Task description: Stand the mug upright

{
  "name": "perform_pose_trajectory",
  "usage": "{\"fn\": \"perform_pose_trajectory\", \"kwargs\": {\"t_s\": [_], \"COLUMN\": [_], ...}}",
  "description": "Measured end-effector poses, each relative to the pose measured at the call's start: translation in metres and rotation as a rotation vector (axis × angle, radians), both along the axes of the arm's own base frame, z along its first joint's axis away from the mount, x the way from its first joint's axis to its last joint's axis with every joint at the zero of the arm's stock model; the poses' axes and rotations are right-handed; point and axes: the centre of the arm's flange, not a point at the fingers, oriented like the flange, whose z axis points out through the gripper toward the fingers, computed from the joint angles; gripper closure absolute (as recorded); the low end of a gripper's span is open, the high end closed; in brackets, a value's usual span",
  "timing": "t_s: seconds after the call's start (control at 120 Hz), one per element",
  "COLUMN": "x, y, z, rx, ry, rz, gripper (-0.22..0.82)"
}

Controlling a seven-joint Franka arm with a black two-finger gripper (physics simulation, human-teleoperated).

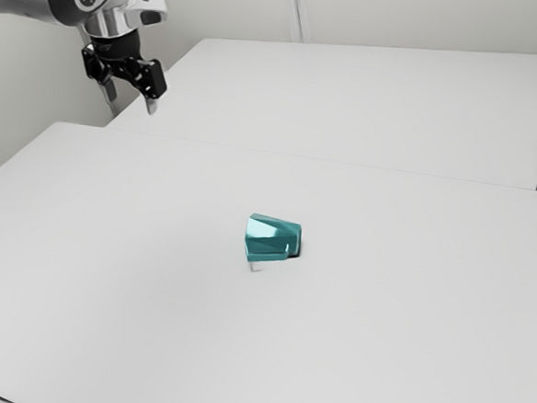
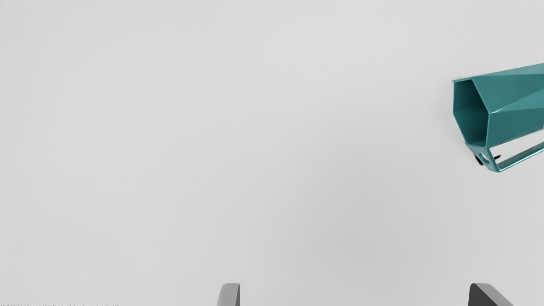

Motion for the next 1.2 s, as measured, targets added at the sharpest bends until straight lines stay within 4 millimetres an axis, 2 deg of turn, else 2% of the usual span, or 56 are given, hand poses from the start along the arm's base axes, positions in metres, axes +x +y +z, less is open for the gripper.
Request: {"fn": "perform_pose_trajectory", "kwargs": {"t_s": [0.167, 0.292, 0.433, 0.583, 0.683, 0.767, 0.908, 1.067, 1.2], "x": [-0.001, -0.001, 0.005, 0.000, -0.010, -0.014, -0.021, -0.023, -0.014], "y": [0.024, 0.036, 0.046, 0.044, 0.041, 0.033, 0.018, 0.017, 0.018], "z": [-0.001, -0.002, -0.020, -0.075, -0.100, -0.118, -0.170, -0.193, -0.225], "rx": [-0.005, -0.074, -0.154, -0.278, -0.343, -0.397, -0.539, -0.635, -0.717], "ry": [-0.004, -0.038, -0.077, -0.085, -0.111, -0.132, -0.145, -0.204, -0.213], "rz": [0.042, 0.082, 0.134, 0.193, 0.229, 0.249, 0.318, 0.381, 0.443], "gripper": [0.02, 0.02, 0.02, 0.02, 0.02, 0.02, 0.02, 0.02, 0.02]}}
